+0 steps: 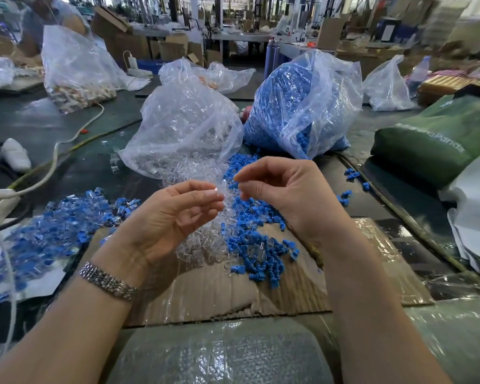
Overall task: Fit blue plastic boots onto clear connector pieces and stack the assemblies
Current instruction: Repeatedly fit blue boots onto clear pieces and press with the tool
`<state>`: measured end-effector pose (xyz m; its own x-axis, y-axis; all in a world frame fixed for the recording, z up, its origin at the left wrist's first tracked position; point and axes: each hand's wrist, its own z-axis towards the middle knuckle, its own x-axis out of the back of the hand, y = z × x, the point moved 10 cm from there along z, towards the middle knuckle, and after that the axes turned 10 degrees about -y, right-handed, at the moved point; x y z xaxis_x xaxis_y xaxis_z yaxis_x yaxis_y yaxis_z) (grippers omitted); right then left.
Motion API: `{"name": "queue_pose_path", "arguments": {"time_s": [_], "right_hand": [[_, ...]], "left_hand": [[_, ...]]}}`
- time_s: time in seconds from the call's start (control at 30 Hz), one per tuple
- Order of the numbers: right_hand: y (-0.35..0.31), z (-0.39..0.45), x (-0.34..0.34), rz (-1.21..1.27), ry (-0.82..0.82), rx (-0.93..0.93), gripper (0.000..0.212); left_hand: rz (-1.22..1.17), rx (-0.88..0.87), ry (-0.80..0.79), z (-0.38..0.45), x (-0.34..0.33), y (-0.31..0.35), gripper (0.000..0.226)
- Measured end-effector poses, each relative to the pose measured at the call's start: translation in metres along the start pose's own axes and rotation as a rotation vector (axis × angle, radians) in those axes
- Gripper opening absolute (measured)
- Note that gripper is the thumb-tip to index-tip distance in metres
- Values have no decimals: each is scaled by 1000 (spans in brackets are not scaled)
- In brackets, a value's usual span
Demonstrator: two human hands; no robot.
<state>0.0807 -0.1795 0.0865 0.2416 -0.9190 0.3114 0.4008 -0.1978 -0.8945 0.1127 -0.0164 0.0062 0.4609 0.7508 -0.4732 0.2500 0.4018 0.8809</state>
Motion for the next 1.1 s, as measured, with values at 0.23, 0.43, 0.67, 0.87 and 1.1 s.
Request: {"name": "queue_pose_path", "arguments": {"time_s": [0.23, 0.43, 0.67, 0.87, 1.1], "right_hand": [[-10, -1, -7, -222, -28, 54, 12], [-11, -1, -14, -281, -71, 73, 11], [-16, -3, -16, -373, -61, 82, 13], [-17, -4, -19, -394, -77, 73, 13], [-18, -4, -22, -430, -105, 90, 13]], "left_hand": [[59, -20, -57, -1, -14, 1, 16], [127, 8, -96, -1, -21, -1, 15], [244, -31, -157, -3, -29, 2, 22], [384, -77, -89, -4, -24, 8, 31], [406, -74, -100, -6, -25, 7, 32]]}}
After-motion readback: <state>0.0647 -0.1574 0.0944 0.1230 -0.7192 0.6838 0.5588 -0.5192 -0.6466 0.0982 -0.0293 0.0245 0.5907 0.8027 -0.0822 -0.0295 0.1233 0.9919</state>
